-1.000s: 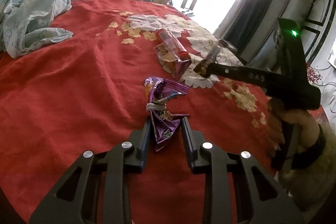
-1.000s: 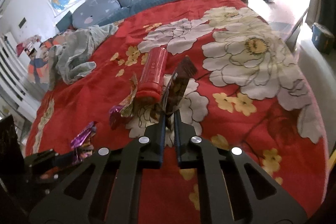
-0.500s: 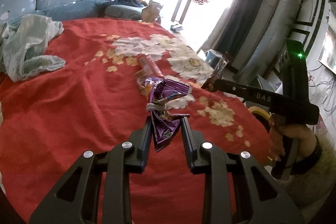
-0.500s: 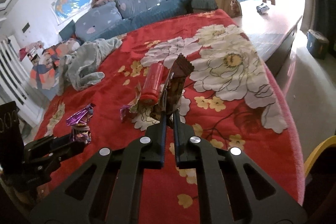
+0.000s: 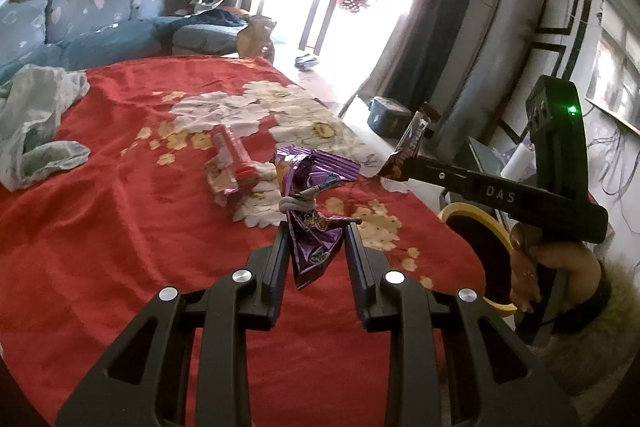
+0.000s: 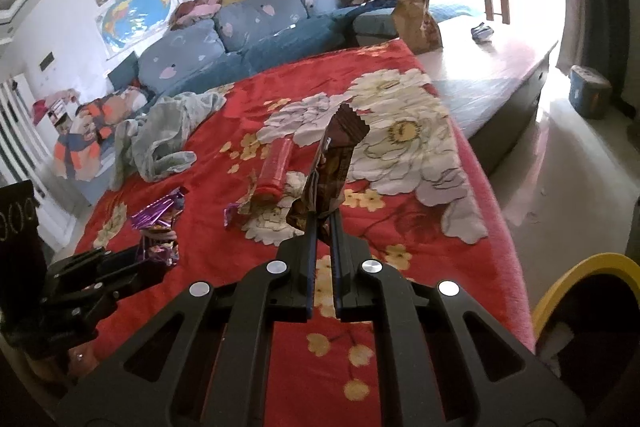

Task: Collect trash
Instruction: 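Carry the brown and purple wrappers in both tools over the yellow-rimmed bin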

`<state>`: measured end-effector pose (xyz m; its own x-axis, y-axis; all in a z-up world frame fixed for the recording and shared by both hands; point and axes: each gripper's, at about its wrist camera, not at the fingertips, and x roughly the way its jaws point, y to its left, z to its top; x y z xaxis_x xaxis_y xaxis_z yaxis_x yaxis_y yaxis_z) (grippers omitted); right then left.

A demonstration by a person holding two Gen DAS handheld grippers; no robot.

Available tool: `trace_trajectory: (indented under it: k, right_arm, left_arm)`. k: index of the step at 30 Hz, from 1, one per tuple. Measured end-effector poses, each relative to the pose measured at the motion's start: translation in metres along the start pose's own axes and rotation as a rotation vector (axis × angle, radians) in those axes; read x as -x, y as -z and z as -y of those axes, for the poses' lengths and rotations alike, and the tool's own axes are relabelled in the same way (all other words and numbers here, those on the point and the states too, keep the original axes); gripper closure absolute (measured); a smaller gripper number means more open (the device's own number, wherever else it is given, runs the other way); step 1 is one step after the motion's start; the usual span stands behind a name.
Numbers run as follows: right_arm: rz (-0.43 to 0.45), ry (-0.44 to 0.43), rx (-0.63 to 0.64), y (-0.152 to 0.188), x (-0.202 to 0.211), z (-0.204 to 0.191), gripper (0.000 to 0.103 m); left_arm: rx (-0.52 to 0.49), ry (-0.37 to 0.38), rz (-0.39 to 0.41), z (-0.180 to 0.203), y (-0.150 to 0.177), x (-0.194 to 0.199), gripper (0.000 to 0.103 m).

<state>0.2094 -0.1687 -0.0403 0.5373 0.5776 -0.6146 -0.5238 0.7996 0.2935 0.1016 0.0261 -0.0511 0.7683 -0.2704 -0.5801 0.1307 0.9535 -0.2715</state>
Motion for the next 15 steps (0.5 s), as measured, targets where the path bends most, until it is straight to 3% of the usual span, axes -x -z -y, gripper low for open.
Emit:
trace_trajectory:
  k: [15]
  right_arm:
    - [0.048,0.056,-0.056,0.013,0.041,0.04,0.099]
  left_arm:
    - [-0.071,0.055,-0.006,0.042,-0.005,-0.012,0.077]
